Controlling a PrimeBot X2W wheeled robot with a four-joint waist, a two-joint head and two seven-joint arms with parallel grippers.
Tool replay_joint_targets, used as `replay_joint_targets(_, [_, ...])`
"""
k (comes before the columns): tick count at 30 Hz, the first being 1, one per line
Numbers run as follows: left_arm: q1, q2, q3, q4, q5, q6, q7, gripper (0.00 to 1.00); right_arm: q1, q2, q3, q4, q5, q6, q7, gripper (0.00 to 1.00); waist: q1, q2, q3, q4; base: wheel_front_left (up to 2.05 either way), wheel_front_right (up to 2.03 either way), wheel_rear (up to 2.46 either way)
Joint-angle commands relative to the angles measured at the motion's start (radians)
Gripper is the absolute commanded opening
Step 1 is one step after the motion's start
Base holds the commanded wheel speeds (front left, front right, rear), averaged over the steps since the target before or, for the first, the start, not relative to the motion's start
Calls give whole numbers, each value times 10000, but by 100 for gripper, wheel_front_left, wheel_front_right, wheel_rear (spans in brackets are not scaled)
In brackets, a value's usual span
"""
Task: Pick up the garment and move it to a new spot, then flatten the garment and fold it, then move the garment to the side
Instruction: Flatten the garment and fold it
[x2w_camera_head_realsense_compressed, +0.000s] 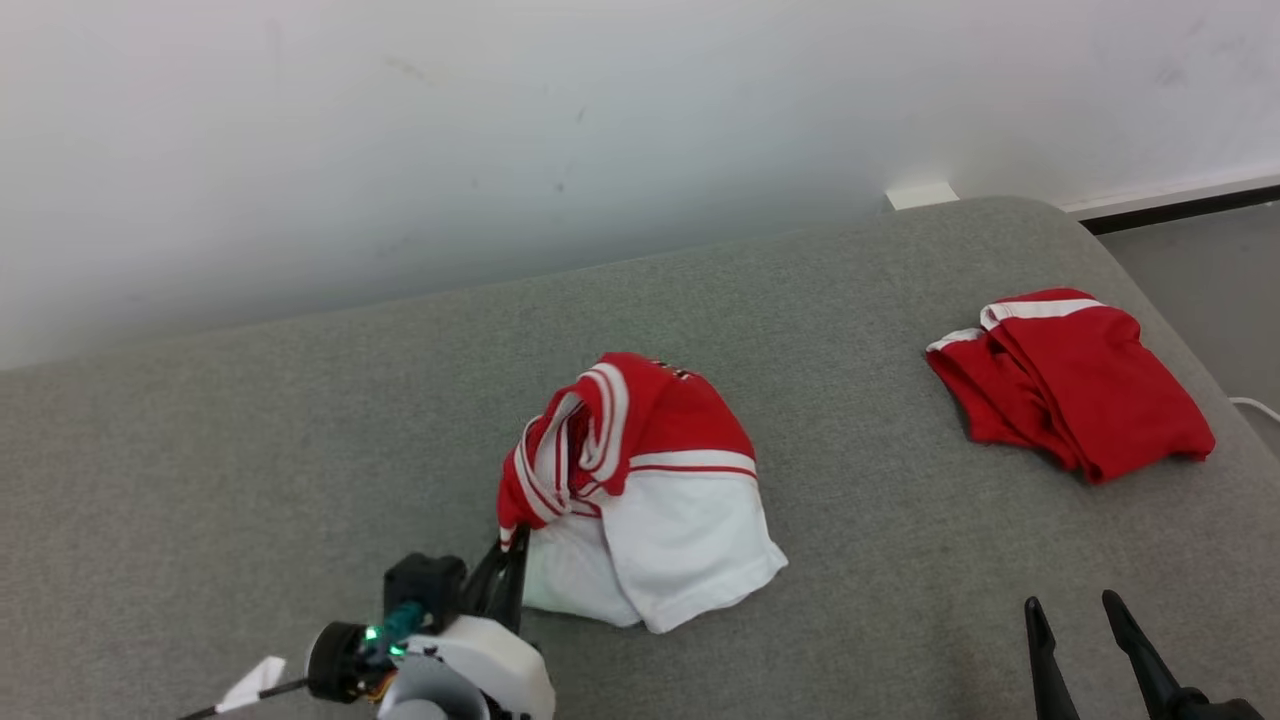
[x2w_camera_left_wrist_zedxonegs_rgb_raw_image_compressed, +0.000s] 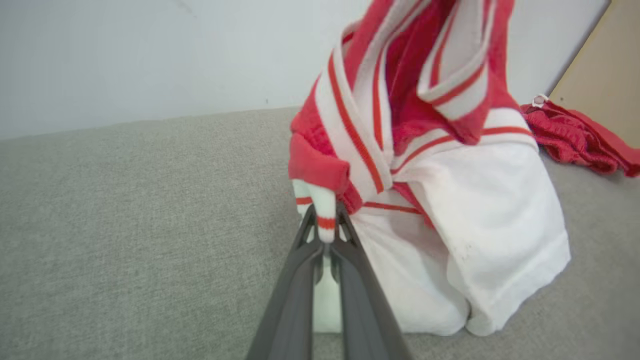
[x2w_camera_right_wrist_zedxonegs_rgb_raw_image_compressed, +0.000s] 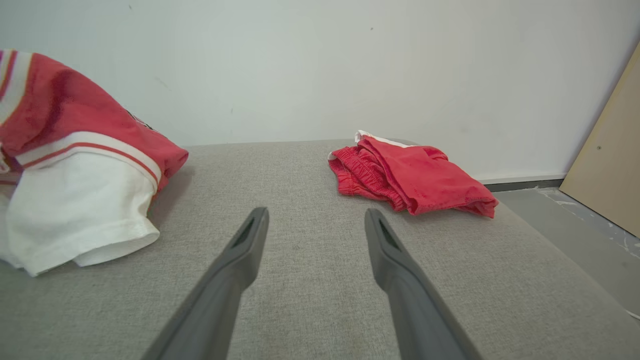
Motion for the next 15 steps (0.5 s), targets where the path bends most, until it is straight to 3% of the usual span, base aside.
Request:
replay_joint_targets(1, [-145, 48, 159, -365, -786, -208, -3, 0, 36, -5, -34, 15, 17, -29, 8, 100, -1, 0, -53, 104, 0, 0, 0])
replay_joint_targets(7, [-738, 48, 388, -1173, -2216, -561, -1, 0, 206, -14, -44, 36, -29, -31, 8, 100, -1, 0, -231, 388, 0, 0, 0])
replay_joint_targets(11, [-1546, 204, 538, -1704, -2473, -648, 501, 0, 263, -1, -14, 47, -18, -29, 7, 100, -1, 0, -370, 634, 0, 0, 0])
replay_joint_targets(15, [-2591, 743, 692, -2252, -2237, -507, 1202, 0, 295, 15, 9, 64, 6, -29, 8, 100, -1, 0, -482, 823, 0, 0, 0])
